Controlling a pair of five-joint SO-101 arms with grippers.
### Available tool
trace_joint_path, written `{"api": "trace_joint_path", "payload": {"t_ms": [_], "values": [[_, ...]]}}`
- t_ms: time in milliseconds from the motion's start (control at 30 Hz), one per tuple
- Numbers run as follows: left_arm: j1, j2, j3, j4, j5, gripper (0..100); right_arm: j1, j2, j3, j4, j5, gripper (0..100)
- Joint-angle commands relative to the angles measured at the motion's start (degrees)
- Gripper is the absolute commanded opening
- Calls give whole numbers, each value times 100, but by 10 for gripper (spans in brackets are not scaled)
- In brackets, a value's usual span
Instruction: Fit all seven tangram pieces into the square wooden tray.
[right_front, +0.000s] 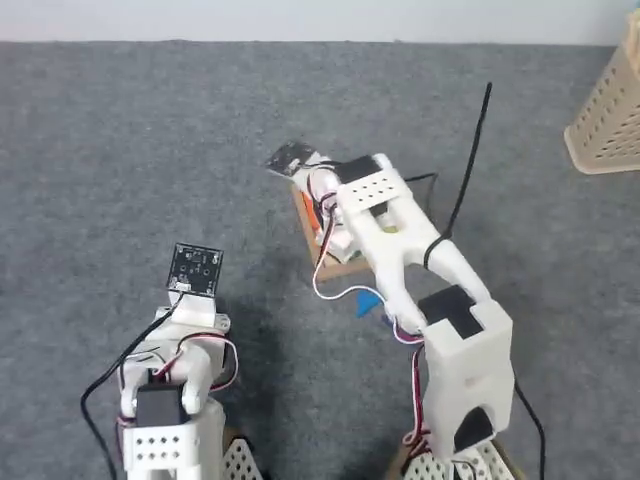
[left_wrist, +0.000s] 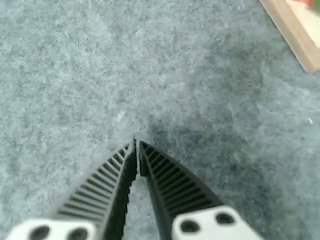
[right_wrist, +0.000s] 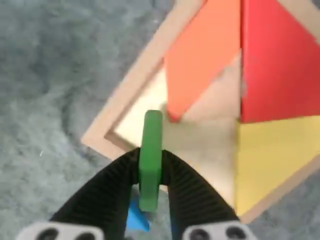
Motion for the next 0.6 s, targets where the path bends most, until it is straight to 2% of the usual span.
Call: {"api": "trace_joint_path", "payload": {"t_ms": [0, 200, 433, 567], "values": [[-26, 0, -48, 26, -44, 12, -13, -541, -35, 127, 105, 9], [-26, 0, -48, 26, -44, 12, 92, -514, -44, 110, 105, 13], [-26, 0, -48, 26, -44, 12, 251, -549, -53, 127, 97, 160], [-26, 0, -48, 26, -44, 12, 259, -549, -193, 119, -114, 167]]}}
